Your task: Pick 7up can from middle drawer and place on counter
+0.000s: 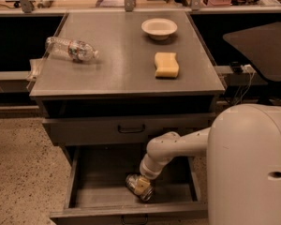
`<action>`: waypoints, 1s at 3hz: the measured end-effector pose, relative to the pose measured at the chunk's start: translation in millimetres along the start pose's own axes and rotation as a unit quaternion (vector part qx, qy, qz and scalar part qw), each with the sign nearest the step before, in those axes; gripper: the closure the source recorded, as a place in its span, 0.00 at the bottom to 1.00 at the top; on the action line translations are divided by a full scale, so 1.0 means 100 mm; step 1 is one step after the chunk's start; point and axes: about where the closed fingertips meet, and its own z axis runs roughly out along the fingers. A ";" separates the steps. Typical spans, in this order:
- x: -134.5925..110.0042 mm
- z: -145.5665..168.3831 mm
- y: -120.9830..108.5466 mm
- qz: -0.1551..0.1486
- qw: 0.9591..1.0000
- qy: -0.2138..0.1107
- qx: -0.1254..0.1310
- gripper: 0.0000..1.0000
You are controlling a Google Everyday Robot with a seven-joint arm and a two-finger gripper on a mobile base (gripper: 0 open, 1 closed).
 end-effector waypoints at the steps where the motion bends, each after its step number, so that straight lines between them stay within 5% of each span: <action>1: 0.00 0.14 0.01 0.003 1.000 -0.002 -0.015 0.30; 3: -0.02 0.12 0.09 -0.012 1.000 -0.006 -0.029 0.73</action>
Offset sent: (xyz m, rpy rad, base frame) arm -0.0025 0.0099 -0.0240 0.0328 0.0732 0.0242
